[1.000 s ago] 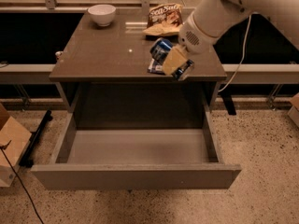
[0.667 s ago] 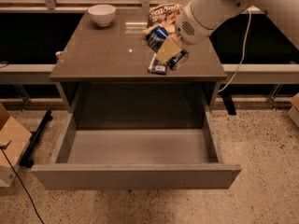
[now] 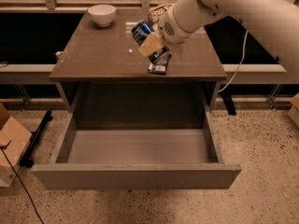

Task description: Pick pepsi can from top drawer and place on counter

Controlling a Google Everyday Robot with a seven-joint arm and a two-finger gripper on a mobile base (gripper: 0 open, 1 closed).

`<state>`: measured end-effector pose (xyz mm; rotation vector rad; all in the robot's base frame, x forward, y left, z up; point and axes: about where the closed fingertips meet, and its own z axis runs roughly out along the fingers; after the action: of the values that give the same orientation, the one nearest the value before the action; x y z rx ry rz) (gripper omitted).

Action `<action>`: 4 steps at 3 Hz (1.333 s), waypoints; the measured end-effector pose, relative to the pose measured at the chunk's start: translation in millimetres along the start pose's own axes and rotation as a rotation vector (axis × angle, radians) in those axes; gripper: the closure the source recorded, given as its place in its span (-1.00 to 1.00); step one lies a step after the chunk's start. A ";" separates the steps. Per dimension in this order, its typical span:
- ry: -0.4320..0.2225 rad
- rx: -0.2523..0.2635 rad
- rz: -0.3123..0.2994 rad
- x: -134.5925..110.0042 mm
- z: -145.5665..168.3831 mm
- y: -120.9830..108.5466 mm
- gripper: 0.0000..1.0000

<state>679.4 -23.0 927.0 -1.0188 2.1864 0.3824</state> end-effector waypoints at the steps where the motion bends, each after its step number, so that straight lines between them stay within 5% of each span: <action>1: -0.029 0.000 0.051 -9.6 30.8 -5.5 1.00; 2: -0.020 -0.001 0.103 -12.1 66.3 -9.9 0.72; 4: 0.045 -0.015 0.200 -3.4 132.3 -19.2 -0.21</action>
Offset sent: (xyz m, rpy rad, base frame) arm 0.0720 0.0548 -0.0701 0.0849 0.0864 -0.1299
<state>756.5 34.7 834.2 -0.8262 2.3368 0.4720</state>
